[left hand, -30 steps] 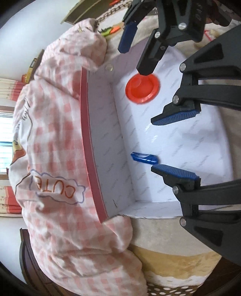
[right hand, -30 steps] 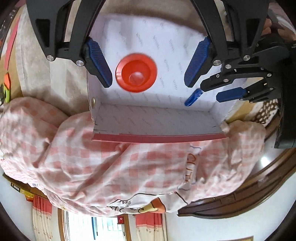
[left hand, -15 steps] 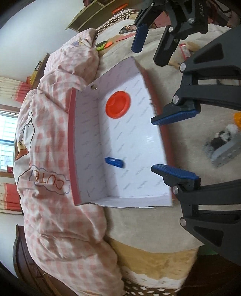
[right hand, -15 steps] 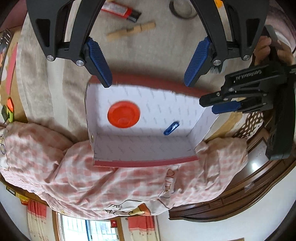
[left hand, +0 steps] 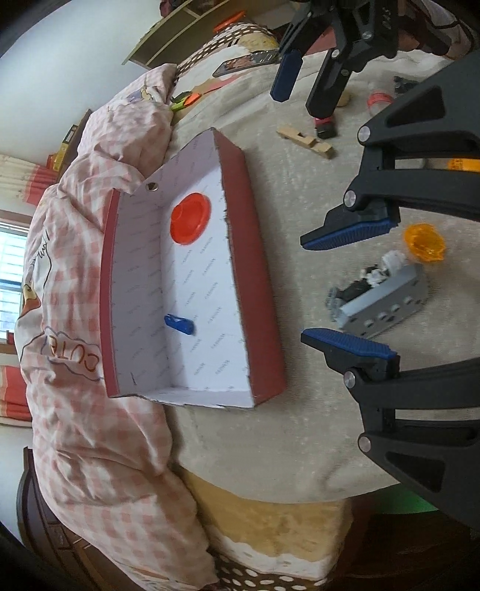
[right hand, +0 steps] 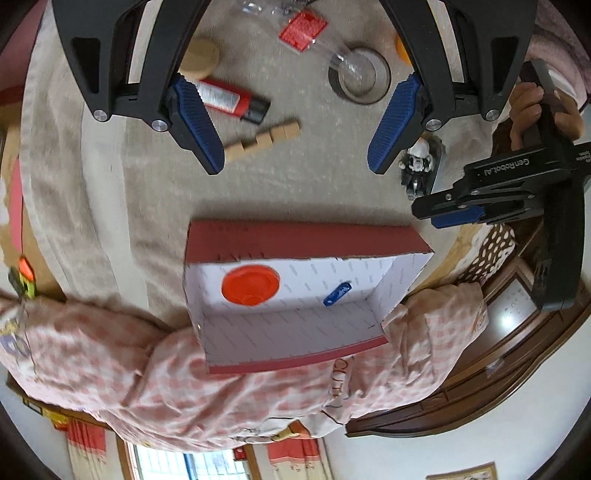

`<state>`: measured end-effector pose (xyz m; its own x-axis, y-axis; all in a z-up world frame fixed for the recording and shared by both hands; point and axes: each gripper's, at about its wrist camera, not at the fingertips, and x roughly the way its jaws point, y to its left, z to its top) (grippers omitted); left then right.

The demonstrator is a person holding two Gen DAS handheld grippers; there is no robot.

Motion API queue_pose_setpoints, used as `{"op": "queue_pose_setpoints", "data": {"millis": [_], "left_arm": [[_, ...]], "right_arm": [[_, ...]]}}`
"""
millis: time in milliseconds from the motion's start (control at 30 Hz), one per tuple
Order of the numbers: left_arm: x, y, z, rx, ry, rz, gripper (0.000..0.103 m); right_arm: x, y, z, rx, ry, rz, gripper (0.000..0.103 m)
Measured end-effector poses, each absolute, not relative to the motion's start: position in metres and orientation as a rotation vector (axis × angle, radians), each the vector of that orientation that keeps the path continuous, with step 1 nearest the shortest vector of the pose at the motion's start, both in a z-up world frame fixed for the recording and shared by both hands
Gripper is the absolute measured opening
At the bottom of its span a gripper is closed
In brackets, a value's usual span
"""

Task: Organize objects
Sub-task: 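Grasp the grey Lego plate with the left gripper while the right gripper moves toward the wooden block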

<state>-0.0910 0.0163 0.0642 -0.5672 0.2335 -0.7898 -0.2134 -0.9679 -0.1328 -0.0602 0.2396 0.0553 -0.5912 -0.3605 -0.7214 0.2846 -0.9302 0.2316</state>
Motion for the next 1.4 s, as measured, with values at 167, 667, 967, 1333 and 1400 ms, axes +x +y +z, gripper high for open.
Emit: {"op": "queue_pose_setpoints", "data": {"millis": [167, 667, 967, 1333, 1400], "left_arm": [[-0.08, 0.012, 0.06, -1.324, -0.042, 2.565, 0.044], [-0.06, 0.008, 0.047, -1.356, -0.012, 2.542, 0.044], [-0.052, -0.026, 0.044, -1.373, -0.088, 2.611, 0.05], [-0.052, -0.026, 0.027, -1.46, -0.058, 2.565, 0.05], [-0.052, -0.018, 0.023, -1.472, -0.017, 2.547, 0.052]], "right_arm": [[-0.049, 0.247, 0.049, 1.178, -0.162, -2.525, 0.082], [-0.029, 0.238, 0.035, 1.207, -0.105, -2.502, 0.082], [-0.029, 0.232, 0.034, 1.211, -0.072, -2.491, 0.082], [-0.03, 0.227, 0.035, 1.214, -0.046, -2.483, 0.082], [-0.029, 0.227, 0.035, 1.213, -0.049, -2.482, 0.082]]}}
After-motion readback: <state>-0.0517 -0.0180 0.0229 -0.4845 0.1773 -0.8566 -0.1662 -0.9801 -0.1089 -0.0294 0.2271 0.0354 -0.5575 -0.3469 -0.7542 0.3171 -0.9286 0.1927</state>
